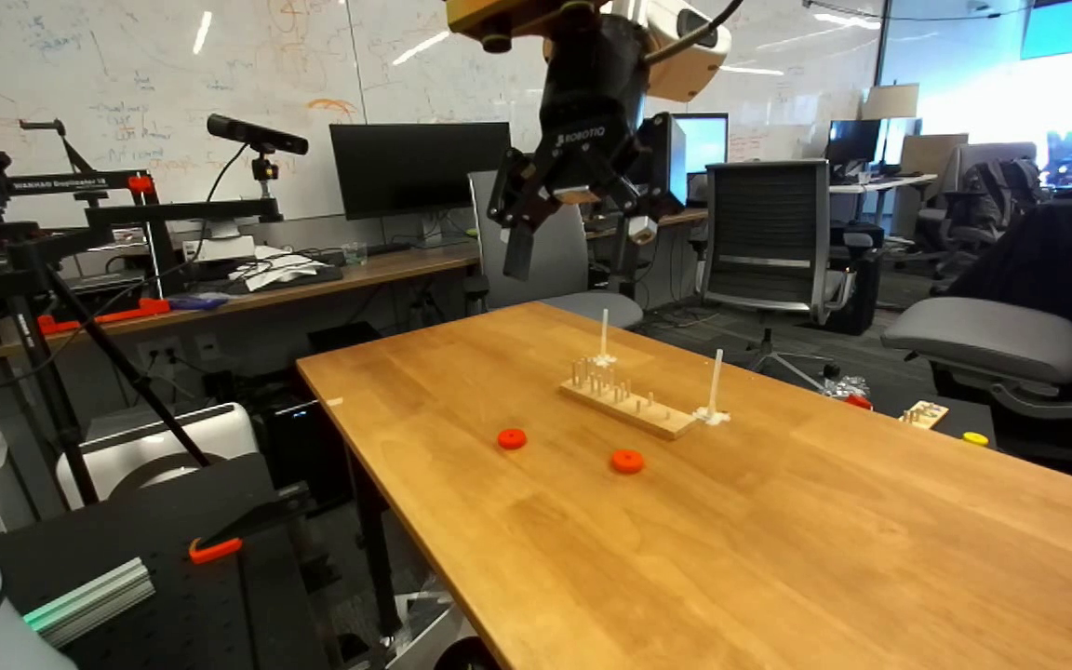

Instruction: Put the orange ring on the wooden object

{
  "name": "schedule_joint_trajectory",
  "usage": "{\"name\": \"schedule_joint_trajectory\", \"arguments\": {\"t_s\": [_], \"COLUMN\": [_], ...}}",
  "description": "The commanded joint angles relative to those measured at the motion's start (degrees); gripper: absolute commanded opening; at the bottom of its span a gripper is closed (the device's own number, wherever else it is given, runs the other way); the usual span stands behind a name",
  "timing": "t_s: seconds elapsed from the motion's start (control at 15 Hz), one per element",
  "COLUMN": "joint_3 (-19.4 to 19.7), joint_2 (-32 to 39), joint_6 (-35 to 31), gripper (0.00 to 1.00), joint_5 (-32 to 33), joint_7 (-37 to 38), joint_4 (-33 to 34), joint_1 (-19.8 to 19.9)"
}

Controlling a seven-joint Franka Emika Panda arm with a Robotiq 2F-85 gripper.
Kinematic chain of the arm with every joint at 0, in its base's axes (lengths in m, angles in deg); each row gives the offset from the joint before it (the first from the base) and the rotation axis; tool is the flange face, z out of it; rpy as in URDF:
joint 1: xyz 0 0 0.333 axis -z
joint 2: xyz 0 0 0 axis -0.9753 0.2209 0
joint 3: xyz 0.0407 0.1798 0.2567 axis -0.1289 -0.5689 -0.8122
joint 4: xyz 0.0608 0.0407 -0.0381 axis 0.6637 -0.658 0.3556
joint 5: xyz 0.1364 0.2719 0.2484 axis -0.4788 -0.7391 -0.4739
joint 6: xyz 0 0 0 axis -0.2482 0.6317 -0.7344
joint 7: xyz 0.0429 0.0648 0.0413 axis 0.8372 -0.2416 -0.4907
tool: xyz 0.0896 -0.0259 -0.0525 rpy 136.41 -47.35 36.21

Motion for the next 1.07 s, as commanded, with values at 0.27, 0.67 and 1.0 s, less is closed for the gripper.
{"name": "schedule_joint_trajectory", "arguments": {"t_s": [0.27, 0.67, 1.0], "joint_3": [-0.71, -0.95, -0.27], "joint_2": [11.89, 20.89, 28.34], "joint_6": [2.02, -3.19, -8.01], "gripper": [1.00, 1.00, 1.00], "joint_5": [-6.09, -11.96, -13.41], "joint_7": [5.44, 13.14, 22.22], "joint_4": [10.03, 15.64, 21.77], "joint_1": [-0.18, -0.43, -1.64]}}
